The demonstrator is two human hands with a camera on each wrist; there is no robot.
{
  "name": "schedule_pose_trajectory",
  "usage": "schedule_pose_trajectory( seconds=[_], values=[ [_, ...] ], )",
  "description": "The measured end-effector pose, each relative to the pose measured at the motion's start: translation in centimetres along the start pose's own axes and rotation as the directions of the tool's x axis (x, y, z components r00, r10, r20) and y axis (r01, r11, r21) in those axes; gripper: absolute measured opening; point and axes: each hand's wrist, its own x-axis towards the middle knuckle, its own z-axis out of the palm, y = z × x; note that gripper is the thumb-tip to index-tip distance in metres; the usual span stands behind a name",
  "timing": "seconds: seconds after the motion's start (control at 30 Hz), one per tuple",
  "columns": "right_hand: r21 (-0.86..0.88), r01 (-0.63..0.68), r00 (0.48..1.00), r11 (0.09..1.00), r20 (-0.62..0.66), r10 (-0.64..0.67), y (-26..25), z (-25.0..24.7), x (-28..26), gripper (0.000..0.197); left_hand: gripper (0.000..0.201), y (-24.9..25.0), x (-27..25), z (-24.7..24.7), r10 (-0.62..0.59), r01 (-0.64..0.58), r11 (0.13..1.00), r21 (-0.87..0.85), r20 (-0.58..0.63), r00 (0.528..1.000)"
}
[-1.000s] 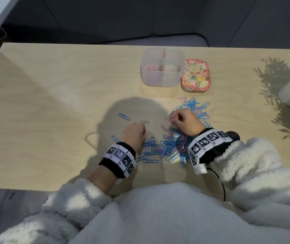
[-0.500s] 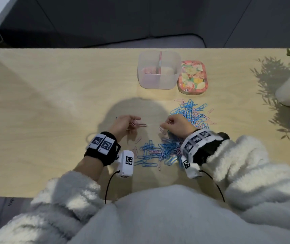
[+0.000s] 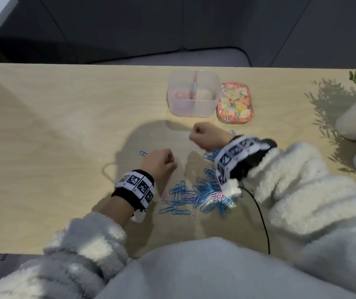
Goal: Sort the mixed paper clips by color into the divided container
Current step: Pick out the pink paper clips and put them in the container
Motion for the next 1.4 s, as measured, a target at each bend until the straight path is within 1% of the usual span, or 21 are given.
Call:
schedule_pose_trajectory(
  seconds=[0.13,0.17,0.23,0.3,0.37,0.43,0.47,0.57,0.63,0.73,0.77,0.83,0.9,1.0,1.07,1.17,1.2,1.27,1.3,1.33,1.4],
  values=[
    [0.07,0.06,0.986,0.996,-0.157,-0.049,-4.0,-4.8,3.1,0.015,0.015,0.3,0.3,0.0,0.026,-0.029,0.999,0.038,0.077,0.997],
    [0.101,0.081,0.975,0.992,-0.217,-0.057,-5.0,-5.5,3.9,0.018,0.015,0.5,0.4,0.1,0.042,-0.049,0.996,0.08,0.081,0.996],
    [0.247,0.089,0.949,0.965,-0.314,-0.007,-6.3,-6.3,5.8,0.025,0.017,0.8,0.5,0.3,0.062,-0.07,0.984,0.164,0.055,0.997],
    [0.393,0.074,0.941,0.917,-0.333,0.066,-6.8,-6.6,8.0,0.023,0.017,0.9,0.5,0.5,0.061,-0.064,0.977,0.201,0.021,0.998],
    [0.332,0.036,0.95,0.942,-0.304,0.071,-6.8,-6.7,9.4,0.009,0.017,0.9,0.5,0.6,0.056,-0.057,0.976,0.211,0.012,0.998],
    [0.287,0.004,0.95,0.958,-0.301,0.086,-6.5,-6.9,10.1,0.027,0.018,0.8,0.5,0.7,0.058,-0.064,0.971,0.232,0.034,0.998],
    [0.294,0.002,0.945,0.956,-0.313,0.094,-6.3,-6.9,10.1,0.033,0.019,0.7,0.6,0.7,0.061,-0.071,0.968,0.242,0.047,0.997],
    [0.395,0.086,0.919,0.914,-0.385,0.08,-5.3,-6.5,9.2,0.022,0.02,0.6,1.1,0.3,0.071,-0.092,0.968,0.232,0.1,0.992],
    [0.437,0.144,0.898,0.888,-0.435,0.068,-3.8,-5.8,7.2,0.021,0.021,1.1,2.3,-0.9,0.098,-0.116,0.967,0.226,0.089,0.991],
    [0.321,0.216,0.845,0.922,-0.535,-0.011,-0.9,-4.0,2.9,0.023,0.023,3.0,5.3,-4.4,0.166,-0.151,0.965,0.213,-0.054,0.985],
    [0.299,0.218,0.844,0.929,-0.536,-0.026,0.2,-3.1,1.6,0.023,0.023,3.9,6.4,-5.7,0.194,-0.169,0.966,0.196,-0.118,0.974],
    [0.312,0.189,0.875,0.931,-0.484,-0.015,1.9,-1.3,-0.6,0.023,0.019,5.8,8.9,-8.2,0.225,-0.188,0.967,0.17,-0.241,0.944],
    [0.309,0.148,0.913,0.939,-0.408,-0.01,3.1,0.2,-2.3,0.027,0.018,7.1,11.1,-9.8,0.186,-0.151,0.979,0.137,-0.299,0.936],
    [0.257,0.101,0.962,0.961,-0.271,-0.029,3.9,1.3,-4.2,0.028,0.022,7.3,13.0,-10.0,0.165,-0.129,0.978,0.164,-0.232,0.959],
    [0.178,0.123,0.967,0.976,-0.243,-0.077,4.3,1.9,-4.7,0.027,0.028,7.1,13.0,-9.2,0.16,-0.122,0.968,0.219,-0.167,0.973],
    [0.068,0.183,0.959,0.981,-0.233,-0.163,4.9,2.9,-5.2,0.027,0.034,7.2,12.4,-8.6,0.231,-0.21,0.967,0.146,-0.143,0.962],
    [0.027,0.19,0.963,0.981,-0.198,-0.181,4.9,3.4,-5.4,0.026,0.036,7.3,11.8,-8.6,0.282,-0.265,0.957,0.115,-0.165,0.945],
    [-0.113,0.218,0.971,0.969,-0.076,-0.227,4.7,4.5,-5.9,0.022,0.044,7.1,10.1,-8.5,0.388,-0.378,0.922,0.088,-0.257,0.885],
    [-0.207,0.238,0.97,0.949,0.001,-0.243,4.5,5.1,-6.0,0.02,0.043,6.7,8.9,-8.2,0.409,-0.395,0.912,0.107,-0.286,0.867],
    [-0.3,0.261,0.965,0.917,0.065,-0.254,4.3,5.8,-6.1,0.019,0.037,6.4,7.5,-7.8,0.407,-0.383,0.913,0.14,-0.282,0.869],
    [-0.427,0.28,0.96,0.86,0.115,-0.255,3.7,7.0,-5.8,0.02,0.022,5.3,4.7,-6.4,0.399,-0.368,0.913,0.175,-0.209,0.893]
  ],
)
